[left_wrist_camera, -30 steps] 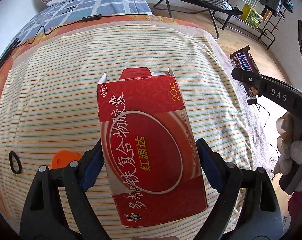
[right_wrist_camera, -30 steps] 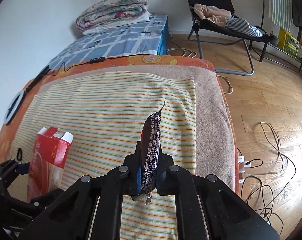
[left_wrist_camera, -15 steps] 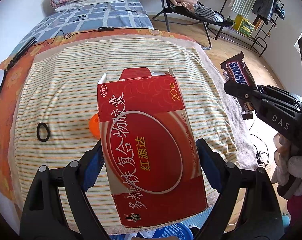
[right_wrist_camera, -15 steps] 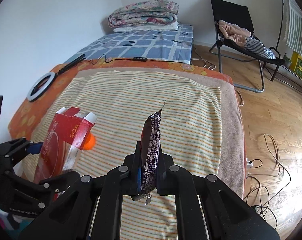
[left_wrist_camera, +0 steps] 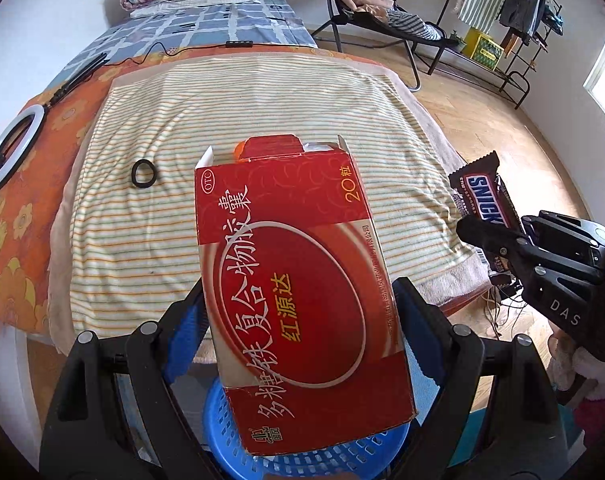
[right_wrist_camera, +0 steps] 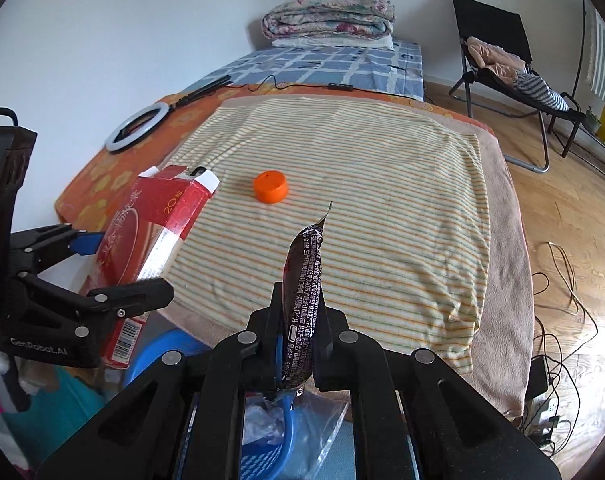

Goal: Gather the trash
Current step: 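Carry the chocolate bar and red box down over the blue basket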

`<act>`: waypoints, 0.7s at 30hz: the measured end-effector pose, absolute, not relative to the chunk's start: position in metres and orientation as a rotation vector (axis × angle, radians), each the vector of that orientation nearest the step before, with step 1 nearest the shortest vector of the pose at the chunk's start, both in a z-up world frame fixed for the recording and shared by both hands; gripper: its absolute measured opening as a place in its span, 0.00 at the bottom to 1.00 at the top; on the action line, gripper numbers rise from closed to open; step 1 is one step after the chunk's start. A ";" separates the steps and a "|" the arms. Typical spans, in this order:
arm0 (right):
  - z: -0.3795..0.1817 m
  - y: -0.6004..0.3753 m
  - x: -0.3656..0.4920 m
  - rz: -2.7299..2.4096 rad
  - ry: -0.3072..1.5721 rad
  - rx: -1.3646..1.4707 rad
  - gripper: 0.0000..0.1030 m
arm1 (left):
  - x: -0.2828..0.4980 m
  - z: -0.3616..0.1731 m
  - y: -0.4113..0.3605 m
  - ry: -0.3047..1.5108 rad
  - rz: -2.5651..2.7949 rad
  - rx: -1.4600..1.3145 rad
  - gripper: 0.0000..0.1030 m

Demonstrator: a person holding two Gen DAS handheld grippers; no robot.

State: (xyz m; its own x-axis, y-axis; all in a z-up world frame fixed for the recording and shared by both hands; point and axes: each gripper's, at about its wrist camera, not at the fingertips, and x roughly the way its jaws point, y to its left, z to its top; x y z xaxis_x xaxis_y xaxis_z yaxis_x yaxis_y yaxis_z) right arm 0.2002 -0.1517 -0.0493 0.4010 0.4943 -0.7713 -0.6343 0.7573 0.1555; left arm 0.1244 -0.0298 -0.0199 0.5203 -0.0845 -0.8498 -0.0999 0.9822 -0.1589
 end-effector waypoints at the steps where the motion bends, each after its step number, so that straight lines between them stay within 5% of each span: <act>1: -0.052 -0.152 0.192 0.723 0.915 -0.178 0.08 | 0.116 -0.024 -0.031 1.032 0.008 -0.199 0.86; 21: -0.126 -0.135 0.092 0.815 1.076 -0.192 0.08 | 0.011 -0.114 -0.039 1.202 -0.008 -0.275 0.86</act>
State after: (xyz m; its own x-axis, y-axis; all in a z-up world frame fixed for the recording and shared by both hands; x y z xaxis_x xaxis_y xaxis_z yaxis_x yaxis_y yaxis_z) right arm 0.0916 -0.1350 -0.1263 0.2216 0.4964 -0.8393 -0.6729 0.7008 0.2368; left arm 0.0113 -0.0394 -0.1140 0.3643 -0.1517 -0.9189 -0.1392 0.9667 -0.2148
